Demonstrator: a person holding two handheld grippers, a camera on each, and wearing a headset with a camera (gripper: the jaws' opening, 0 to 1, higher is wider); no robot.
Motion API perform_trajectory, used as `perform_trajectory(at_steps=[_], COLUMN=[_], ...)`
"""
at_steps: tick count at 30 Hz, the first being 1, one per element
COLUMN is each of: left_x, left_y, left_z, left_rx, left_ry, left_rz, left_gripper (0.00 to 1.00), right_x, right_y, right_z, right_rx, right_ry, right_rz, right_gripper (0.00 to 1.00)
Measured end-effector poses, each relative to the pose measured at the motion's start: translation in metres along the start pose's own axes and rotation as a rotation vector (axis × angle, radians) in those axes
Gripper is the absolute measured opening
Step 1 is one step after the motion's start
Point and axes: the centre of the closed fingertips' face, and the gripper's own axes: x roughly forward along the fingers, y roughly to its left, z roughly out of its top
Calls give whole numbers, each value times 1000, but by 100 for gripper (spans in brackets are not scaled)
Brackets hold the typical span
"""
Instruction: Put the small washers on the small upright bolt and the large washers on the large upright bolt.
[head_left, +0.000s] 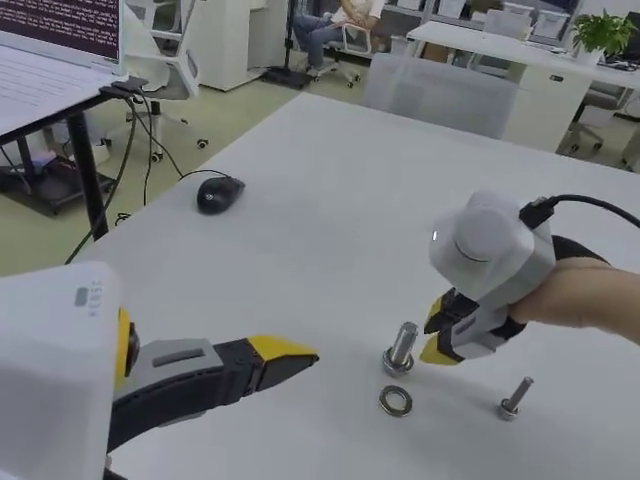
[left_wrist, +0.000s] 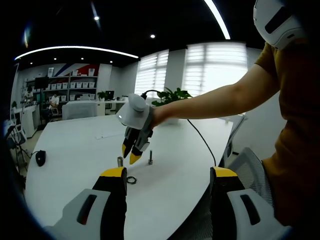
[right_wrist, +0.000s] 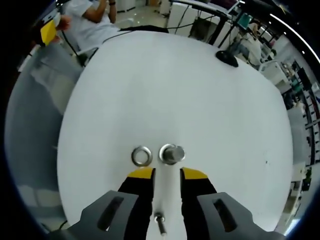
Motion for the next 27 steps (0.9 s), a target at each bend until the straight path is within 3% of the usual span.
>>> perform_trajectory(at_steps=[12, 27], left_x=[-7, -9], left_y=[-5, 0], left_z=[2, -2], left_rx=[10, 1], left_ry=[-6, -5], left_rz=[1, 14], left_gripper=[67, 67], right_x=[23, 47], right_y=[35, 43], right_z=[-4, -2], right_rx=[26, 137], right_ry=[20, 2], right_rz=[78, 113], right_gripper=[27, 35])
